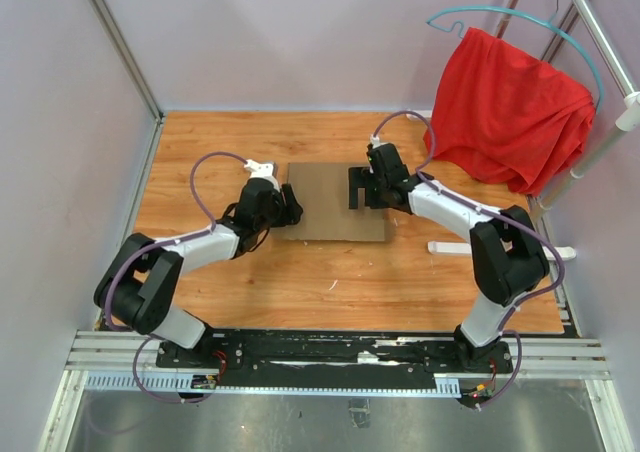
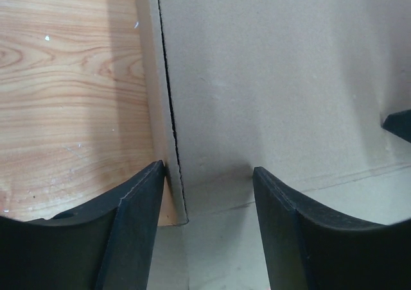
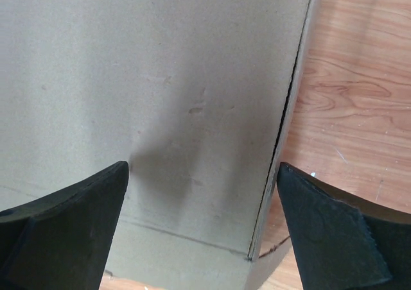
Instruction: Fold the paper box
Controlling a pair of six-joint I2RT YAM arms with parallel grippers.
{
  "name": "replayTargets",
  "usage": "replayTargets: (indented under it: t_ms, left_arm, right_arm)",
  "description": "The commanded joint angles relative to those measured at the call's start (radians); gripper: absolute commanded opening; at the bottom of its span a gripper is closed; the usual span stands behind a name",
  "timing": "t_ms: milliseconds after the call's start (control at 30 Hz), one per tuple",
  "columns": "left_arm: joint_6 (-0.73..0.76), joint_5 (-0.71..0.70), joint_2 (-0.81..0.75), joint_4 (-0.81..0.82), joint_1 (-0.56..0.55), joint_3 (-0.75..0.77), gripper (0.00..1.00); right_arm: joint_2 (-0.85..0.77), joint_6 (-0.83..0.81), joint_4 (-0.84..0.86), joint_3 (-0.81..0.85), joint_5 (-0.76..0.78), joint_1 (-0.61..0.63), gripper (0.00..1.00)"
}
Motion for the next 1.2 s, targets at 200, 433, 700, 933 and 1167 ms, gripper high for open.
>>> replayTargets:
  t_ms: [200,433,700,933,1167]
  left_arm:
    - [-0.021,-0.073,-0.325,-0.073,0.037,-0.091,0.63]
    - [-0.048,0.041,-0.490,-0.016,0.037,-0.289,0.52]
    - [-0.025,0.049,-0.457,-0.011,0.036,-0.296,0.56]
    - [0.006,0.094,-0.390,-0.043,0.036,-0.243,0.56]
    - [0.007,0.161,-0.355,-0.029,0.036,-0.236,0.55]
  right_arm:
    - [-0.293,0.008,-0.034,-0.191,0.047,-0.039,0.98]
    - [-0.463,0.014,0.001,-0.394,-0.058,-0.039,0.98]
    - [-0.423,0.005,0.035,-0.425,-0.111,-0.039,0.98]
    - [-0.312,-0.022,0.031,-0.356,-0.179,-0.027,0.98]
    - [-0.297,-0.043,0.032,-0.352,-0.159,-0.004,0.98]
